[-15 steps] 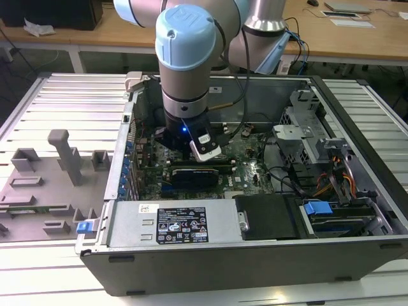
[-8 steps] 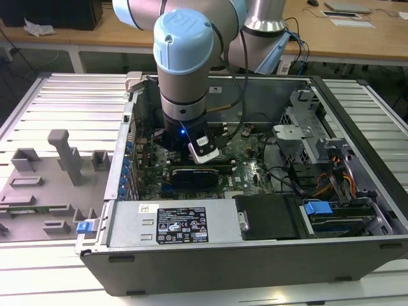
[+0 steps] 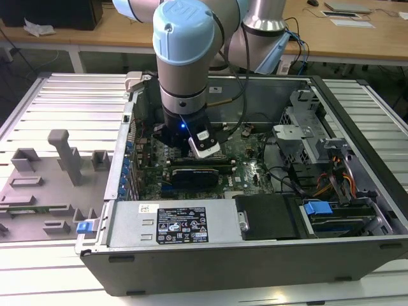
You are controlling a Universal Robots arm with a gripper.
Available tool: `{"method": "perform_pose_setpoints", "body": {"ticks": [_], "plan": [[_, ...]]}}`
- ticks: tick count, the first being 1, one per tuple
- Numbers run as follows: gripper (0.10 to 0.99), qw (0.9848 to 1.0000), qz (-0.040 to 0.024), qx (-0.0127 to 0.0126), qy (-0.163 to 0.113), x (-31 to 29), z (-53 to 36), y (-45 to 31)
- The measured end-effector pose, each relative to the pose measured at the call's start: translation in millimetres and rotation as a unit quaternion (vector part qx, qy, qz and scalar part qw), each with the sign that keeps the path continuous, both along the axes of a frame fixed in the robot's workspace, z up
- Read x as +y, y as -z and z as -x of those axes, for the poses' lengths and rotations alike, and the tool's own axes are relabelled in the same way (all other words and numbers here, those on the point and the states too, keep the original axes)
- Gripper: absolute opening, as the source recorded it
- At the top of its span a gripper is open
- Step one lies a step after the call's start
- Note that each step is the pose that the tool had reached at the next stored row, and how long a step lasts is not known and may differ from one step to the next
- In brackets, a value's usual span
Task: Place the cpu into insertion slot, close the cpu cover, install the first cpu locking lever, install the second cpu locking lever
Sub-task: 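Install the second cpu locking lever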
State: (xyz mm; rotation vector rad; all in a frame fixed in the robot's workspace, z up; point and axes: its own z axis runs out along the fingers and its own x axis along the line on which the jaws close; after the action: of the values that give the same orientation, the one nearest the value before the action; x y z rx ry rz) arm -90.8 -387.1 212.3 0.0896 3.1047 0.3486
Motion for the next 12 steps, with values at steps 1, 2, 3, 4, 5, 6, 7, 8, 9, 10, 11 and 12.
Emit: {"method": "perform_pose_setpoints", "body": {"ticks": [1,2,3,4,5,6,7,8,9,10,11,12], "plan": [[0.106,1.0,-0.0001,0.0004,0.0,-0.1,-5.2,-0.1],[0.106,1.0,-0.0001,0.0007,0.0,-0.1,-8.5,-0.1],[0.106,1.0,-0.0001,0.001,0.0,-0.1,-11.2,-0.1],[0.106,1.0,-0.0002,0.0013,0.0,-0.1,-14.1,-0.1],[0.106,1.0,-0.0001,0.0016,0.0,-0.1,-16.1,-0.1],[0.106,1.0,-0.0001,0.0018,0.0,-0.1,-18.7,-0.1],[0.106,1.0,-0.0001,0.0019,0.0,-0.1,-20.2,-0.2],[0.106,1.0,0.0001,0.0019,0.0,-0.1,-20.4,-0.9],[0.106,1.0,0.0015,0.0019,0.0,-0.1,-20.5,-2.8],[0.106,1.0,0.0031,0.0019,0.0,-0.1,-20.6,-5.6],[0.106,1.0,0.0042,0.0019,0.0,-0.1,-20.5,-8.3],[0.106,1.0,0.0052,0.0019,0.0,0.0,-20.5,-10.4]]}}
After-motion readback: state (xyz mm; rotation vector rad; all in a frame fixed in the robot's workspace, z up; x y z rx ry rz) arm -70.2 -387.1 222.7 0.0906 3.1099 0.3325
